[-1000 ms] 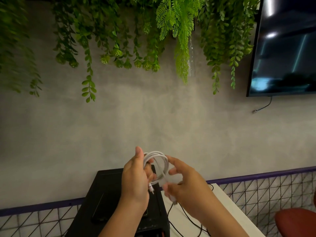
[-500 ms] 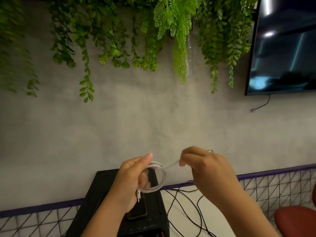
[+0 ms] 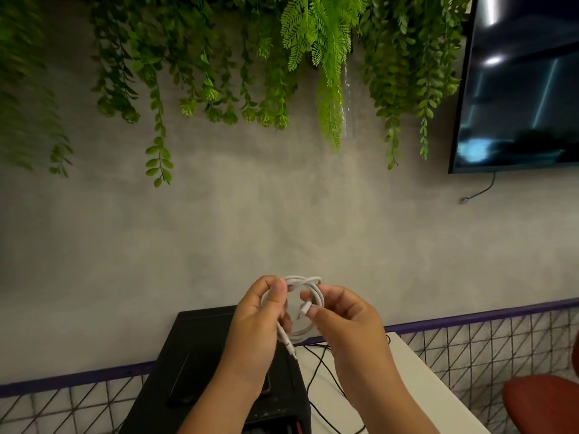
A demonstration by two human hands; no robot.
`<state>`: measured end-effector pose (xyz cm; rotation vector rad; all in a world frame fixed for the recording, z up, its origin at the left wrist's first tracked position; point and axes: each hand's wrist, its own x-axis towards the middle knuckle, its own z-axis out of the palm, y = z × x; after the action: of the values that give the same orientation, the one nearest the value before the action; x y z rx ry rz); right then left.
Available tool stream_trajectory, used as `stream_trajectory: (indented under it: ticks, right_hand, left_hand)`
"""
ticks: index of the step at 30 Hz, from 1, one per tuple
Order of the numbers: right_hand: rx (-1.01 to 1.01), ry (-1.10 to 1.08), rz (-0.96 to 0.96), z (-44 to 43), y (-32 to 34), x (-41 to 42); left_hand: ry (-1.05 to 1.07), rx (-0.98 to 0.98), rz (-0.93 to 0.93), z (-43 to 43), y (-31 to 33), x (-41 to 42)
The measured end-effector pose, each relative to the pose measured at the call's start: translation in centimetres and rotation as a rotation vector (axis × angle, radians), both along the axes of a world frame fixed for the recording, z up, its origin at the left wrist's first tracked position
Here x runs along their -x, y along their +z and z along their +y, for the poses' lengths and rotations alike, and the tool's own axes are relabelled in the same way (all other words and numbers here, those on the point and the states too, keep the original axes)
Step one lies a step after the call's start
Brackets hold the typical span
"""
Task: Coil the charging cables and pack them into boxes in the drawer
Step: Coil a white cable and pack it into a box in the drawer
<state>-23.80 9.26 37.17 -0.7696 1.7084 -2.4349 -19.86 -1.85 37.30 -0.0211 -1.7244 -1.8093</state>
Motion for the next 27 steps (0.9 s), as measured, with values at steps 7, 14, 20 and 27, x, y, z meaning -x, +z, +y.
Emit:
stream_trajectory:
  ticks: [7, 14, 20, 27]
  right_hand:
    - [0.265, 0.322, -0.37, -0.1, 0.3, -0.1]
    - [0.116, 0.275, -0.309, -0.1, -0.6, 0.1]
    - [-0.529, -0.279, 0.171, 0.1, -1.0, -0.5]
    - [-0.986, -0.319, 0.606, 0.8, 0.1, -2.2]
  left_hand:
    - [0.196, 0.208, 0.047, 0.2, -0.6, 0.4]
    - [0.289, 0.419, 0.133, 0.4, -0.9, 0.3]
    - [0.352, 0.404, 0.162, 0.4, -1.4, 0.2]
    - [0.619, 0.495, 0.18, -0.2, -2.3, 0.8]
